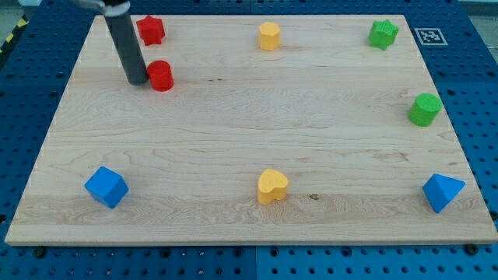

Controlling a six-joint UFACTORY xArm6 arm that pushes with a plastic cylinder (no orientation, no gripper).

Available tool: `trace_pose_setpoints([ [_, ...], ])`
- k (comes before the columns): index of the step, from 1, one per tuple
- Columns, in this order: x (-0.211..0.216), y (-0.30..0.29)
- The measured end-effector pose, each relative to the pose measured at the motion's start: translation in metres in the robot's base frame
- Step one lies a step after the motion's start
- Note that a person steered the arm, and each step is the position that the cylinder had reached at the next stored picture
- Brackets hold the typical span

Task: Place the red circle at the bottom side of the red star

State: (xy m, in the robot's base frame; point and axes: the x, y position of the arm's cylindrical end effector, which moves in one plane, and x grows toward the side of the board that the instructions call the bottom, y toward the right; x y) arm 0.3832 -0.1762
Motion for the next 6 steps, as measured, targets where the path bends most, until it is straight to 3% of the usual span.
trace_pose_setpoints([
  [1, 0.052, 0.028],
  [2, 0.052, 0.065],
  [3, 0.011, 0.073],
  [4, -0.010, 0.045],
  [6, 0.002, 0.034],
])
